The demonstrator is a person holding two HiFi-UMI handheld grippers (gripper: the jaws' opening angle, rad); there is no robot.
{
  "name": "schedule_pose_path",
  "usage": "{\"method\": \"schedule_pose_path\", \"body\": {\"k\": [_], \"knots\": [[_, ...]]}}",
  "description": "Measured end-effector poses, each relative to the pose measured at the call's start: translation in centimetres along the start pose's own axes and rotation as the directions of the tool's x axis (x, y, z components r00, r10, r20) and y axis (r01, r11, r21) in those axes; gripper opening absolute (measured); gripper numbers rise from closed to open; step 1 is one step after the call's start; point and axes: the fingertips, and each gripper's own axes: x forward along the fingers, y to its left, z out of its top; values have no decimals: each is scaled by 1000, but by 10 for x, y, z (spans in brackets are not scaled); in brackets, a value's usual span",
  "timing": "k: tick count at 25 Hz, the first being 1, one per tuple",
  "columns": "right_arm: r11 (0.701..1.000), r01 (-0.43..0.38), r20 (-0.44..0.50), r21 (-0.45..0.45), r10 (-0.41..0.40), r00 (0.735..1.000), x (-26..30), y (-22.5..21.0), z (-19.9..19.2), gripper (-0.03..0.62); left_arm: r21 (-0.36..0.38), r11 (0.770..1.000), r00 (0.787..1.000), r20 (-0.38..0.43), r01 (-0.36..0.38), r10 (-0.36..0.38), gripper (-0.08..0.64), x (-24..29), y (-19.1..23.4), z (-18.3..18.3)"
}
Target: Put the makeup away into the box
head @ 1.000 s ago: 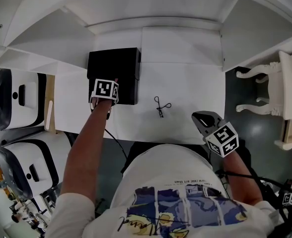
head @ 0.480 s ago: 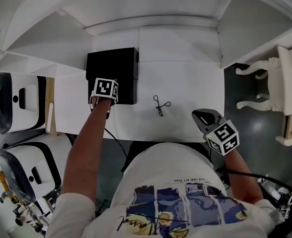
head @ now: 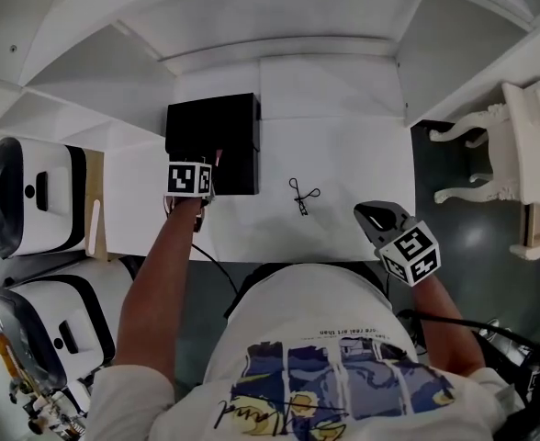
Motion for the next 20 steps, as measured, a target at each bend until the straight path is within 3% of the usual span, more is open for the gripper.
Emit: {"method": "schedule_pose_path", "body": {"k": [6, 12, 20], "knots": [[999, 33, 15, -15, -33, 999, 4, 25, 6, 28, 26, 999, 985, 170, 33, -37, 123, -39, -5, 3], [998, 52, 9, -36, -51, 999, 14, 63, 9, 28, 76, 995, 935, 346, 63, -86, 61, -85, -13, -13], [996, 76, -3, -49, -76, 997, 24, 122, 1, 28, 144, 974, 876, 429, 172, -218, 14, -129, -35, -72]]}}
